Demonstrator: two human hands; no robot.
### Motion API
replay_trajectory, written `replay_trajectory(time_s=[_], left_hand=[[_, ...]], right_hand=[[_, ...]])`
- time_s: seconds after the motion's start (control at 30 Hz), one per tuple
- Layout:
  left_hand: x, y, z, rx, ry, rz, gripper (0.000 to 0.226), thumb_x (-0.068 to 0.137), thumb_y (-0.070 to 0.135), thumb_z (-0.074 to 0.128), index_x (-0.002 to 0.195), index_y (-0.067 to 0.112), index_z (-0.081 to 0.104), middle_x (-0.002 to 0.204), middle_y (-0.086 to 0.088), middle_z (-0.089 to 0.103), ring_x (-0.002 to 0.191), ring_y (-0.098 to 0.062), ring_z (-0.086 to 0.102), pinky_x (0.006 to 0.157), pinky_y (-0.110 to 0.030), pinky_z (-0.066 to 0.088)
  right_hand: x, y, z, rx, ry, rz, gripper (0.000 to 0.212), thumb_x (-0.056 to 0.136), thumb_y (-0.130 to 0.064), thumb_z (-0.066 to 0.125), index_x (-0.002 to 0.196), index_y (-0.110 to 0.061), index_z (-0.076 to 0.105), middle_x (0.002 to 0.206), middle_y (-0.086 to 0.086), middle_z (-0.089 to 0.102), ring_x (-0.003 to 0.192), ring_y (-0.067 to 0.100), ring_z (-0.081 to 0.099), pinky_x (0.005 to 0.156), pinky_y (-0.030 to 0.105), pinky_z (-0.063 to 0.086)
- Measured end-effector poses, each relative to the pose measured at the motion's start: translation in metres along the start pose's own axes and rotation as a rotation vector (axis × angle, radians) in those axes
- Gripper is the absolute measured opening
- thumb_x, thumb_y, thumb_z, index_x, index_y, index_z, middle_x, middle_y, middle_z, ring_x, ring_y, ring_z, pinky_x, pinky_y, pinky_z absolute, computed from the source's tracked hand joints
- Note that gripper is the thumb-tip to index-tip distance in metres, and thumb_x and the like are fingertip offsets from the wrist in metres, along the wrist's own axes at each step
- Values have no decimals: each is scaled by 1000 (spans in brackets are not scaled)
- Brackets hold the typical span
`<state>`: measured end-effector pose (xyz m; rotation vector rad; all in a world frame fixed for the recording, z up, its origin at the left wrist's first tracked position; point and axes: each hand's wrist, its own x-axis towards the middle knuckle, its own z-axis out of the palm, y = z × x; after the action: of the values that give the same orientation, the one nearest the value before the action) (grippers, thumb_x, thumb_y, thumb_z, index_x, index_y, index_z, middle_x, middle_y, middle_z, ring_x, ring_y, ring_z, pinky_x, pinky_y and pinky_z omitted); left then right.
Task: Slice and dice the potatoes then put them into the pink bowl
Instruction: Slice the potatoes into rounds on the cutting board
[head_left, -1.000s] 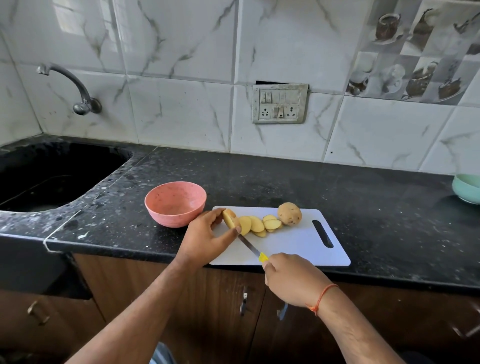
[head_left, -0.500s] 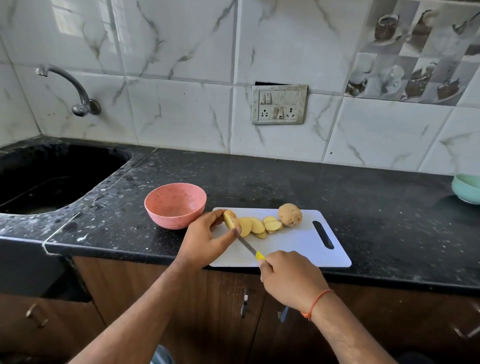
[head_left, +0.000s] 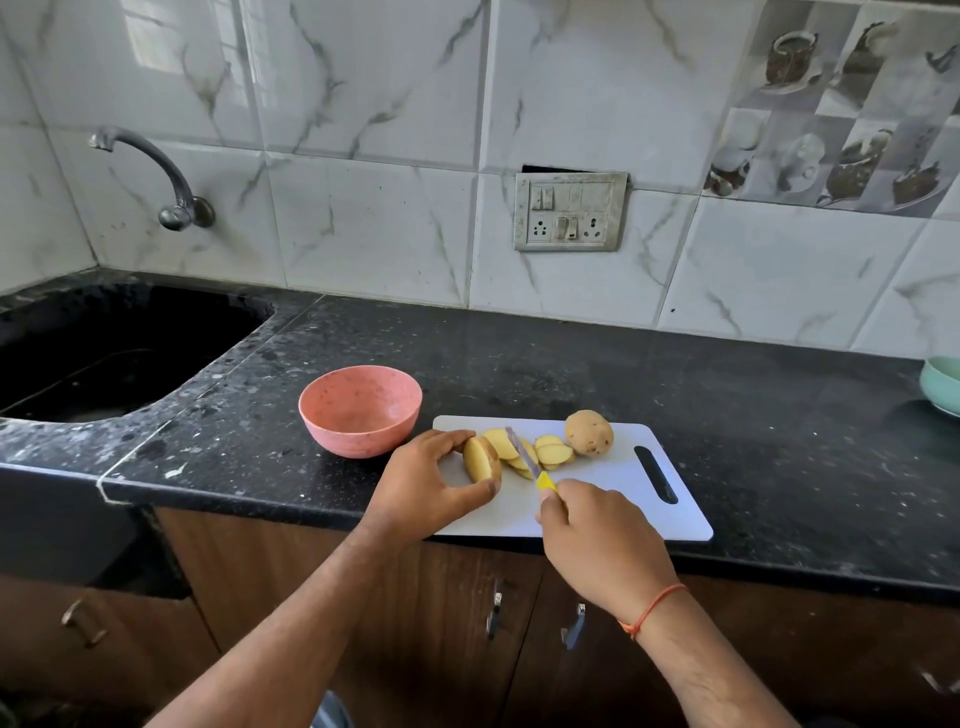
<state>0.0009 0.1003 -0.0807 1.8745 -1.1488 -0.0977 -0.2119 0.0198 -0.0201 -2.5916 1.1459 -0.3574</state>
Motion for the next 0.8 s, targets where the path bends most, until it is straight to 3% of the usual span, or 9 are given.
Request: replay_trajectory(time_s=[0.17,0.3,0.43,0.63,0.8], left_hand=[[-1,2,0,13,3,11,77,73,59,87,140,27,68,122,22,65,111,5,62,95,-10,48],[0,2,0,24,1,16,77,73,58,87,140,27,67,120,22,64,110,5,62,96,-11,48],[0,1,0,35,-5,10,77,72,59,87,140,29,66,121,24,62,110,5,62,93,-9,46],[3,-3,2,39,-6,12,83,67,63,89,140,29,67,124,22,64,113,3,62,99,-18,51],[5,-6,4,51,-12,10,87,63,68,91,138,31,68,124,23,65,113,3,61,101,-21,51]], right_hand=[[0,-10,6,20,16,-37,36,109,-46,35,93,-25,61,82,-7,66,72,12,57,58,35,44],[0,-15,12,-16,13,-51,35,109,-45,33,83,-26,47,72,-6,55,67,14,51,52,33,31],[-2,-22,11,-40,12,-73,32,111,-44,32,87,-26,44,70,-6,50,62,11,46,49,26,22],[-1,-20,15,-99,9,-108,26,110,-43,30,98,-27,47,72,-9,50,64,11,49,50,24,25],[-1,-18,19,-129,15,-138,33,110,-43,28,116,-24,55,71,-9,49,65,12,50,51,27,29]])
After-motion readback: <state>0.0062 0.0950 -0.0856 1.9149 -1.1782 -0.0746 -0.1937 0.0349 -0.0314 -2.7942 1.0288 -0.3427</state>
